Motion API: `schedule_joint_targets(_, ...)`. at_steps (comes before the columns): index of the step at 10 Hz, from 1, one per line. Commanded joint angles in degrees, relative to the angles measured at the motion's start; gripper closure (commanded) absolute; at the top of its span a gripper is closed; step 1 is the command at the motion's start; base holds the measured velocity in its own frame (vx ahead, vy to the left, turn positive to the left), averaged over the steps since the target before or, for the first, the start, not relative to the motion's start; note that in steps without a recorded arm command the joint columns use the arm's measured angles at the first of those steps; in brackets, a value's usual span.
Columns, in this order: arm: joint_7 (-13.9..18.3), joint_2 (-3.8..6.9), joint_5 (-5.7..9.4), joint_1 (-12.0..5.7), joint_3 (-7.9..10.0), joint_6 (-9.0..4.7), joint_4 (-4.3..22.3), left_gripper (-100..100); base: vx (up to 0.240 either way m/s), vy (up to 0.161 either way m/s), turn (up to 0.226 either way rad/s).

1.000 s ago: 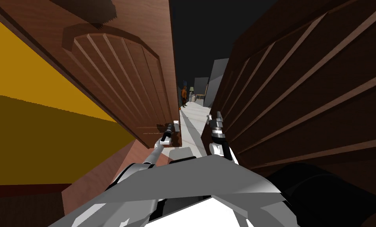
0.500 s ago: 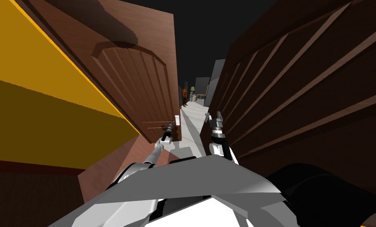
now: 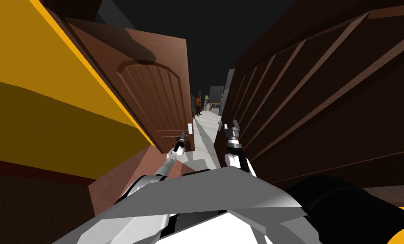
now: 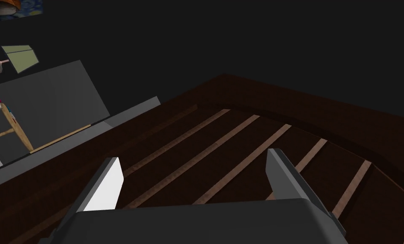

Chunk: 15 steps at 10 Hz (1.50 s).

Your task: Push the door open

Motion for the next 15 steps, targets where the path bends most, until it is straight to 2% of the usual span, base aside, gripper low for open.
schedule_joint_targets(1,-0.08,0.33,0.02,-0.04,0.16,-0.2,0.11,-100,0.192,-0.009,-0.016)
schedule_joint_targets(4,-0.26,0.63,0.06,0.01,0.51,-0.69,0.3,-100,0.213,-0.069,-0.023)
schedule_joint_targets(9,-0.46,0.2,0.1,0.06,0.91,-1.23,0.49,-100,0.188,-0.03,-0.021)
schedule_joint_targets(10,-0.46,0.2,0.1,0.06,0.91,-1.23,0.49,100,-0.012,0.004,0.006)
schedule_joint_targets(15,-0.46,0.2,0.1,0.06,0.91,-1.23,0.49,100,-0.018,0.003,-0.001)
